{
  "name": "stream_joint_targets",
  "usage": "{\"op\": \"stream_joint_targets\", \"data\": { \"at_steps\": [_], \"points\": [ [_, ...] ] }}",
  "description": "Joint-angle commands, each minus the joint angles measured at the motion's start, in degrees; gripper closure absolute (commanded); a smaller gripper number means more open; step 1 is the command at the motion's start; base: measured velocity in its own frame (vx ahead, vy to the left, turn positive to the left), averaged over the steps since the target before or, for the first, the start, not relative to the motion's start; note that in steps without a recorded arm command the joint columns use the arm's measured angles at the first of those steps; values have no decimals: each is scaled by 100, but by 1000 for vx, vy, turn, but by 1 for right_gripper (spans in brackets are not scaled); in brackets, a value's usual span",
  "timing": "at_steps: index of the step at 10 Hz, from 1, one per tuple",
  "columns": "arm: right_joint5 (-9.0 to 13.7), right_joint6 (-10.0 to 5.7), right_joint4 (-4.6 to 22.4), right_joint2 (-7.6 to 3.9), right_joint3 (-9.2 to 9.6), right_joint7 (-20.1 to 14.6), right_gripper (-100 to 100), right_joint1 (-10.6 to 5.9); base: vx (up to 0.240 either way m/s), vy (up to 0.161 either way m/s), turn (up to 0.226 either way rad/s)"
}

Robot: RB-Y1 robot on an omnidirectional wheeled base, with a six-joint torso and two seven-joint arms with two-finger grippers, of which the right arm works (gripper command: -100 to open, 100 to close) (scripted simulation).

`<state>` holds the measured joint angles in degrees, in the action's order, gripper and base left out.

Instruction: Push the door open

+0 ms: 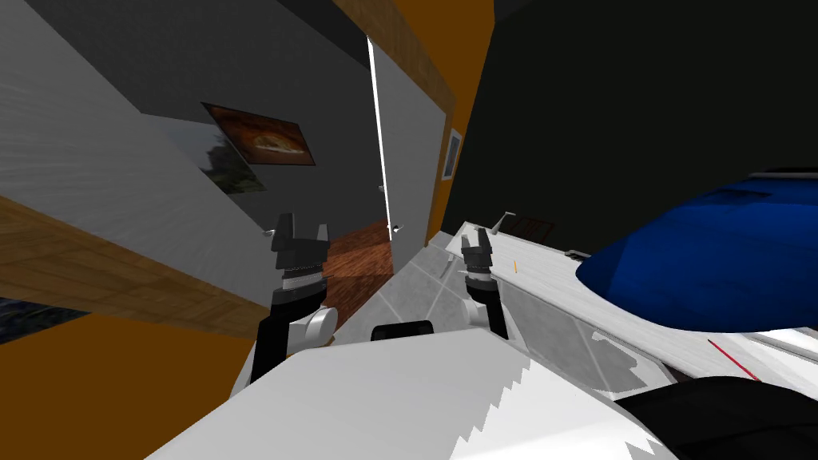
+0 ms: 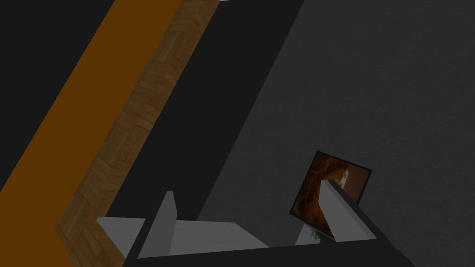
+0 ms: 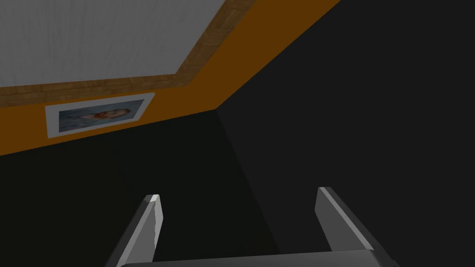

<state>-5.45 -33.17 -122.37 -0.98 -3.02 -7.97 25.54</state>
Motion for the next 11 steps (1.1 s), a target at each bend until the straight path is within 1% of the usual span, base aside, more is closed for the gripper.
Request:
{"op": "stream_joint_targets", "data": {
  "at_steps": [1,4,5,6,9,10,11],
  "points": [
    [35,-1,219,-49,-7,2,-100,-117,65,-51,152],
    [94,-83,707,-116,21,28,-100,-329,78,-45,174],
    [94,-83,750,-116,21,28,-100,-329,48,-53,54],
    [115,-112,938,-138,31,37,-100,-404,42,-43,94],
    [187,-212,1536,-205,66,69,-100,-664,74,-70,203],
    [187,-212,1592,-205,66,69,-100,-664,44,-57,51],
    [213,-248,1827,-227,79,81,-100,-758,47,-40,135]
  ]
}}
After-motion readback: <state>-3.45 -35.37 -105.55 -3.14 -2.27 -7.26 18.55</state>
